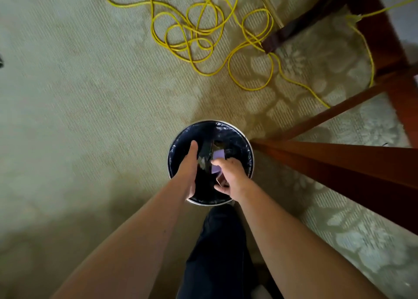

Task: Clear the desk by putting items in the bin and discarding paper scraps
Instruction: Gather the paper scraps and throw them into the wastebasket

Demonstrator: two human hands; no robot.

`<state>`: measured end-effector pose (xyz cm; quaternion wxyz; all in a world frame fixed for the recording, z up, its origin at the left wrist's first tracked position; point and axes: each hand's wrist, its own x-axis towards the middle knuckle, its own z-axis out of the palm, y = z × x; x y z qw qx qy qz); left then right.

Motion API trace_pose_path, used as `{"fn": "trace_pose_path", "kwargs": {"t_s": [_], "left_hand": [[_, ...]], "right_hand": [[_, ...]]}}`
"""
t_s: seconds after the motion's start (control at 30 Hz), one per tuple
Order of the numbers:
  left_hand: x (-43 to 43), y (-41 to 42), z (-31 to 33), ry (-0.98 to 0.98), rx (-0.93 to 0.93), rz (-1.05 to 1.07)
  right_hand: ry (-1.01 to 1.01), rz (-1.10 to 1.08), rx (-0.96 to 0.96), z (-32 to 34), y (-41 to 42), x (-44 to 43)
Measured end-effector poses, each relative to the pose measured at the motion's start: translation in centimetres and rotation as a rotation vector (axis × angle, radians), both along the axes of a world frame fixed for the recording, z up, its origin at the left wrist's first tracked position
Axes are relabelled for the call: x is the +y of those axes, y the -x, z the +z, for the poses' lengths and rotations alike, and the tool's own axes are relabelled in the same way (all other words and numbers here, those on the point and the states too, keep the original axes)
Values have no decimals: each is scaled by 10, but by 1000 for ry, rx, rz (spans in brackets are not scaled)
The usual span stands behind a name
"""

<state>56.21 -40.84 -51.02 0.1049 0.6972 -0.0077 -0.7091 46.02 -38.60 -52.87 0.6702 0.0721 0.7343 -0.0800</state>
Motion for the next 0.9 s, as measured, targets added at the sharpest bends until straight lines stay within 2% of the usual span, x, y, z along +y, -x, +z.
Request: {"fn": "trace_pose_path", "kwargs": {"t_s": [0.13, 0.3, 0.53, 0.73, 0.9], "left_hand": [[0, -2, 15, -37, -60, -48], [1, -5, 52, 46, -138, -103], [5, 10, 188, 172, -177, -146], [6, 35, 325, 298, -122, -211], [2, 73, 409, 438, -68, -309]], "right_hand": [[29, -76, -49, 8, 6, 2], [139, -241, 69, 55, 12, 8], [286, -281, 105, 201, 27, 19], [433, -313, 108, 342, 47, 33], [604, -358, 142, 436, 77, 46]]}}
